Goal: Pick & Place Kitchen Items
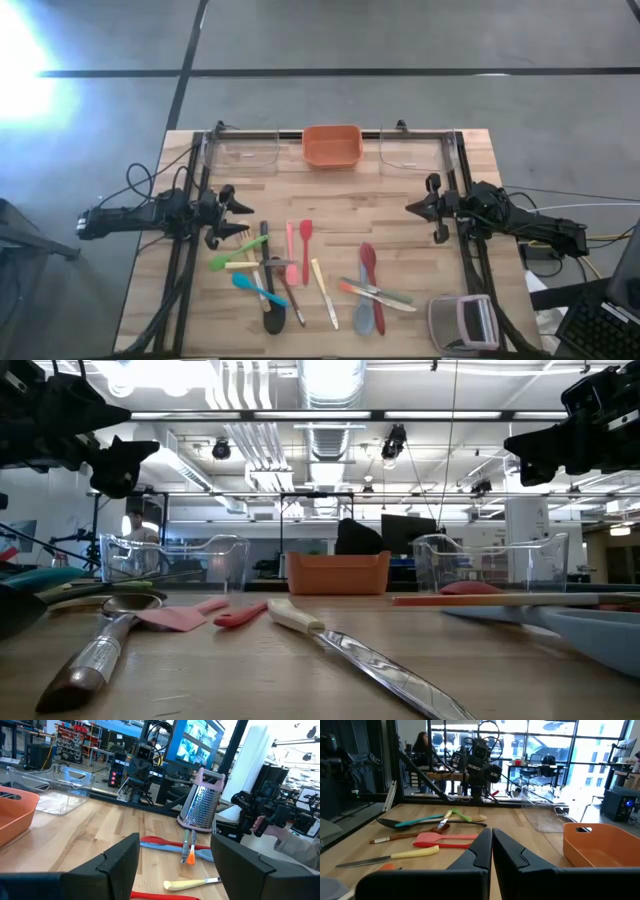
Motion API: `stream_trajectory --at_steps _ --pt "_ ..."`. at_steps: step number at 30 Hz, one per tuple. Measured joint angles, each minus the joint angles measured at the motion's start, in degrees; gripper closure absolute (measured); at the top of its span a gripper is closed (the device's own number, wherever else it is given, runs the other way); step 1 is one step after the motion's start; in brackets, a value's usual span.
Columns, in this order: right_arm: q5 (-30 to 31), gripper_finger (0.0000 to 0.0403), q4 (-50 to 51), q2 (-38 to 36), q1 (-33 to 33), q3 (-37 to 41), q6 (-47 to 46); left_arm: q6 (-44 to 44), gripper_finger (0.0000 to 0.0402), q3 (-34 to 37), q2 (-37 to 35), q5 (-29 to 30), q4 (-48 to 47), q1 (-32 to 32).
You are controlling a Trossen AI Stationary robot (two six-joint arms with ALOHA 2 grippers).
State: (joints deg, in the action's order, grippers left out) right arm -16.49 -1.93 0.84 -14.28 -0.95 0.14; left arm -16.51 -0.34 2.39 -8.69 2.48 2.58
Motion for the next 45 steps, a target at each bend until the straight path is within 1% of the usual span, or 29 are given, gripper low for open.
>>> stream_trajectory --at_steps 7,9,12,15,19,23,28,34,36,39,42,45 --pt "0.0 0.0394 -0.9 0.0 0.0 0.0 -0.2 0.0 0.0154 0.0 0.0 0.0 0.0 0.0" --pt "0.0 0.0394 -3.6 0.0 0.0 0.0 -0.4 0.0 0.0154 0.0 0.0 0.0 0.0 0.0" --pt "0.0 0.0394 -11.7 0.0 0.0 0.0 -1.5 0.0 0.0154 0.0 0.0 0.0 0.0 0.0" --pt "-0.1 0.0394 -19.6 0.0 0.0 0.0 -5.3 0.0 0.0154 0.0 0.0 0.0 0.0 0.0" --pt "-0.1 0.0394 -24.6 0.0 0.0 0.0 -7.6 0.0 0.0154 0.0 0.0 0.0 0.0 0.0" --pt "-0.1 0.0394 -25.0 0.6 0.0 -0.4 -13.7 0.0 0.0154 0.0 0.0 0.0 0.0 0.0" --pt "-0.1 0.0394 -24.9 3.4 0.0 -1.4 -22.0 0.0 0.0154 0.0 0.0 0.0 0.0 0.0" --pt "0.4 0.0394 -24.8 10.2 0.0 -3.6 -22.0 0.0 0.0154 0.0 0.0 0.0 0.0 0.0" --pt "1.2 0.0394 -24.7 13.8 0.0 -5.4 -20.2 0.0 0.0154 0.0 0.0 0.0 0.0 0.0" --pt "1.2 0.0394 -21.6 20.7 0.0 -9.3 -17.8 0.0 0.0154 0.0 0.0 0.0 0.0 0.0" --pt "-0.6 0.0394 -18.1 28.0 0.0 -14.2 -15.2 0.0 0.0154 0.0 0.0 0.0 0.0 0.0" --pt "-3.9 0.0394 -16.3 35.2 0.3 -19.2 -12.9 0.0 0.0154 0.0 0.0 0.0 0.0 0.0"
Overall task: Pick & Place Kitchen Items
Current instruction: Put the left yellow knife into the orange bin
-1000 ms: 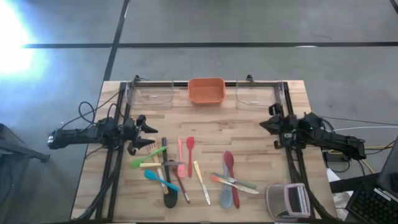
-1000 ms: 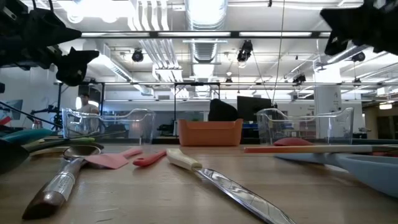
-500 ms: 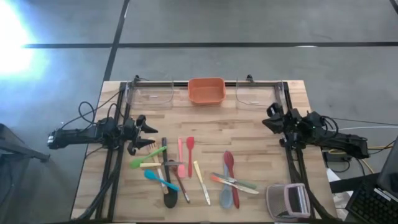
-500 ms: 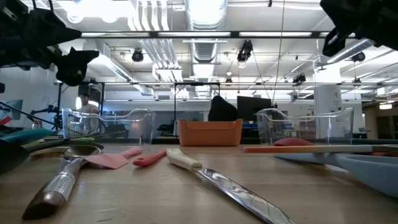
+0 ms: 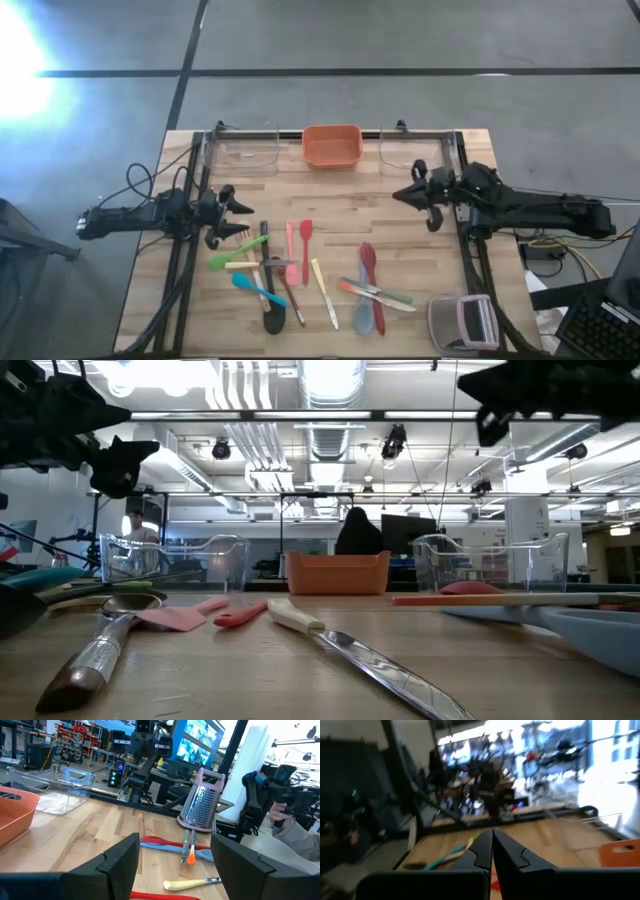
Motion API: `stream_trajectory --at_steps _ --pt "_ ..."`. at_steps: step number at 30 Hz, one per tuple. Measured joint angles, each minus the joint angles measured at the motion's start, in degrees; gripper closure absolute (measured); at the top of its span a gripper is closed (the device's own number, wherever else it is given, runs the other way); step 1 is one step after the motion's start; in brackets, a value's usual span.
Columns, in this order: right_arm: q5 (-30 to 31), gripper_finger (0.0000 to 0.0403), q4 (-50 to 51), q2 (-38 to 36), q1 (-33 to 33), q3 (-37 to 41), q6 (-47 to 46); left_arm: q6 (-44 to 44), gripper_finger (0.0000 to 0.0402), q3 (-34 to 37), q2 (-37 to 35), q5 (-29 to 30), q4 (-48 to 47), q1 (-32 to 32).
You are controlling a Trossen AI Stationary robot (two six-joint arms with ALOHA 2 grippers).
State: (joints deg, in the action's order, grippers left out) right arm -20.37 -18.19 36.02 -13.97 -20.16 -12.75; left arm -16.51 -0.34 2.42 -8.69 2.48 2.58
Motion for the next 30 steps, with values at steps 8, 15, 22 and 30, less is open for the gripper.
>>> stream_trajectory --at_steps 8,15,22,30 --pt "-3.6 0.0394 10.0 12.6 5.1 -13.0 6.1 -5.0 0.0154 0.0 0.0 0.0 0.0 0.0" --pt "-3.5 0.0394 15.1 17.2 7.2 -15.8 7.3 -21.0 0.0155 -0.2 0.1 1.8 -0.5 -0.1" --pt "-2.1 0.0394 15.1 20.4 7.2 -15.6 6.1 -27.8 0.0156 -0.2 0.2 -1.2 0.0 -0.1" --pt "-2.0 0.0394 14.7 22.1 7.4 -16.2 3.3 -26.2 0.0156 -1.1 0.2 -5.1 0.0 -0.1"
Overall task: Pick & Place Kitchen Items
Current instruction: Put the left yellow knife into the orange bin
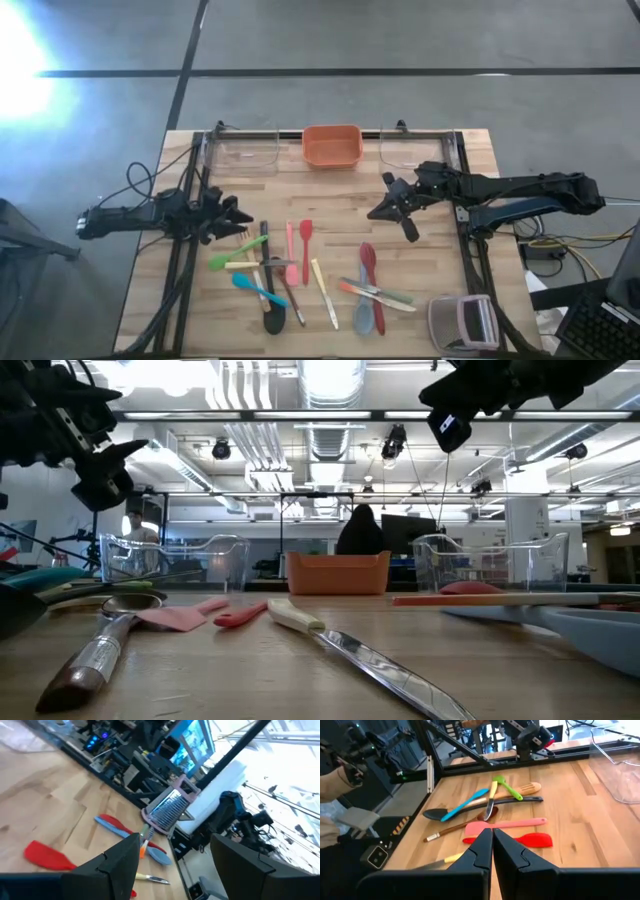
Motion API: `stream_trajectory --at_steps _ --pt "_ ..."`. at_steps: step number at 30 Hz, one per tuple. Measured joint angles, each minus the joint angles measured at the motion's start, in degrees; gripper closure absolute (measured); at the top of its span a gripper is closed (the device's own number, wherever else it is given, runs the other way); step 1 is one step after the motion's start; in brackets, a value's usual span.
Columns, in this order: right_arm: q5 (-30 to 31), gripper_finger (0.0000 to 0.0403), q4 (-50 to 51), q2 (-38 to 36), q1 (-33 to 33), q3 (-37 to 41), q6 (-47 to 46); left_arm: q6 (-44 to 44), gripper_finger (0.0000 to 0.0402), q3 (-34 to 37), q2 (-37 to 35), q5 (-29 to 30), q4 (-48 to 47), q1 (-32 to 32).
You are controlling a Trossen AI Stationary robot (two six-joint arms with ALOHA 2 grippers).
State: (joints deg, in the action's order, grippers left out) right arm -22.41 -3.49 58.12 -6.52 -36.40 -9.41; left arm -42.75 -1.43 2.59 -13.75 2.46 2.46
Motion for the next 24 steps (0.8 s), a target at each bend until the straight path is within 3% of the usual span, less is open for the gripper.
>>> stream_trajectory --at_steps 5,9,12,18,24 --pt "0.1 0.0394 -2.8 0.0 -0.1 0.0 1.2 1.1 0.0156 0.0 0.1 1.3 0.1 0.0" --pt "0.1 0.0394 5.9 -3.2 0.3 -2.0 1.3 2.2 0.0156 0.0 1.2 13.7 -0.8 0.1" --pt "0.6 0.0394 9.6 -6.3 0.8 -2.3 -1.0 8.1 0.0156 -0.1 3.5 18.7 -0.6 0.1" --pt "4.8 0.0394 10.5 -12.9 1.7 -2.2 -10.6 18.5 0.0156 -0.4 8.3 19.3 0.7 0.1" --pt "6.3 0.0394 10.7 -16.7 3.1 -0.7 -13.4 21.5 0.0156 -1.0 12.1 21.4 1.0 0.1"
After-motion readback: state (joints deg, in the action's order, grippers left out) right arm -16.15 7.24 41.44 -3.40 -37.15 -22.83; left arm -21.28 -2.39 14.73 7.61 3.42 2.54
